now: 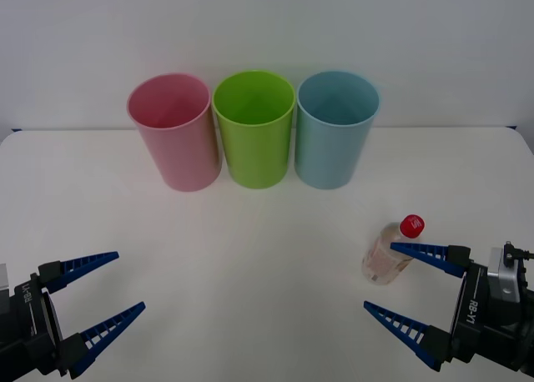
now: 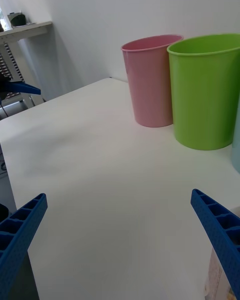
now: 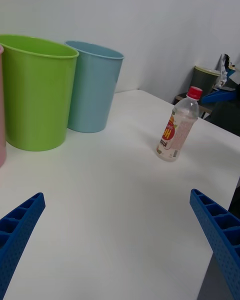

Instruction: Put cans in the blue bin and PET bottles in the pink bin and trash in the green bin.

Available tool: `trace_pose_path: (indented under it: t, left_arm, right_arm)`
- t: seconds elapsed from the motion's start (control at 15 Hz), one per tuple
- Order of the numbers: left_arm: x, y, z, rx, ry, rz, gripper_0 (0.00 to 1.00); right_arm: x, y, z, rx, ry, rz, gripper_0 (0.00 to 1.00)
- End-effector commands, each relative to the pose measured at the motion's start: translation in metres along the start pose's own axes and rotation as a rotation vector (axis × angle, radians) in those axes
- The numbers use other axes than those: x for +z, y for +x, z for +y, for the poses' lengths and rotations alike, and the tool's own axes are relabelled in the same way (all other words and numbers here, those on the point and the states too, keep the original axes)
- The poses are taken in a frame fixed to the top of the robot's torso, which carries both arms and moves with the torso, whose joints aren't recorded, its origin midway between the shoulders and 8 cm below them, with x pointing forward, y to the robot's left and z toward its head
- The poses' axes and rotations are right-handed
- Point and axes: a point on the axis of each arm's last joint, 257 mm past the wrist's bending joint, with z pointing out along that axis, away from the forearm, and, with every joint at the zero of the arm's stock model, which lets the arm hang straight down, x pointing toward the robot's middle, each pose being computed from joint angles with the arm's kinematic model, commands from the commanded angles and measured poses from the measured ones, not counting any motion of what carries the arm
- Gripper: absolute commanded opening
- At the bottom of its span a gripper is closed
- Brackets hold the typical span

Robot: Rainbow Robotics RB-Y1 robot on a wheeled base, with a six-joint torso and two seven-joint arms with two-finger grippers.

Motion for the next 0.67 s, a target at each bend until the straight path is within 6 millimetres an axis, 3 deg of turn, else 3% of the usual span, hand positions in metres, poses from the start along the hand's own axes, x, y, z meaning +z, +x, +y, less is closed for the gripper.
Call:
trace_pose_path:
  t: [0.07, 0.67]
  left_arm:
    - [0.0000, 0.0000, 0.0000, 0.000, 0.000, 0.000, 1.00]
    - [0.0000, 0.0000, 0.0000, 0.000, 0.000, 0.000, 1.00]
  right_arm:
    - [0.0000, 0.0000, 0.0000, 0.000, 0.000, 0.000, 1.00]
    - [0.0000, 0.0000, 0.0000, 0.000, 0.000, 0.000, 1.00]
